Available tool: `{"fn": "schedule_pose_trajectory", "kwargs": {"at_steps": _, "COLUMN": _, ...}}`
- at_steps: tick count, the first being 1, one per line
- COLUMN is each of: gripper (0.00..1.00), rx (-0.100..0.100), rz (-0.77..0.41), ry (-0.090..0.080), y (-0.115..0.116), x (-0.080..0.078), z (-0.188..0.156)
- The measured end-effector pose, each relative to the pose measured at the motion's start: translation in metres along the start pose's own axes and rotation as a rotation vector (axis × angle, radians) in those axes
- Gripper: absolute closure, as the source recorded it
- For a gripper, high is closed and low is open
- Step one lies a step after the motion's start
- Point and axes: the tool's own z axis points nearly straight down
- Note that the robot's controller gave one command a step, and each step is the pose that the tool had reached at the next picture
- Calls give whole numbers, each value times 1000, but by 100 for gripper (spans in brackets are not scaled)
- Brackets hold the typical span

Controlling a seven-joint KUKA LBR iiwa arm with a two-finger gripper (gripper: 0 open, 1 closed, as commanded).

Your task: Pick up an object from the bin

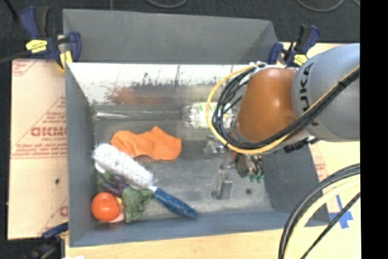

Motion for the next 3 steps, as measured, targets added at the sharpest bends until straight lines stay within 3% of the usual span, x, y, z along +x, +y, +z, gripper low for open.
{"fn": "schedule_pose_trajectory", "kwargs": {"at_steps": 1, "gripper": 0, "rx": 0, "rz": 0, "ry": -8, "y": 0, "x": -2, "z": -4}}
{"fn": "schedule_pose_trajectory", "kwargs": {"at_steps": 2, "gripper": 0, "rx": 1, "rz": -59, "ry": -10, "y": 57, "x": -23, "z": 35}}
{"fn": "schedule_pose_trajectory", "kwargs": {"at_steps": 3, "gripper": 0, "rx": 0, "rz": -82, "ry": -5, "y": 132, "x": -3, "z": 31}}
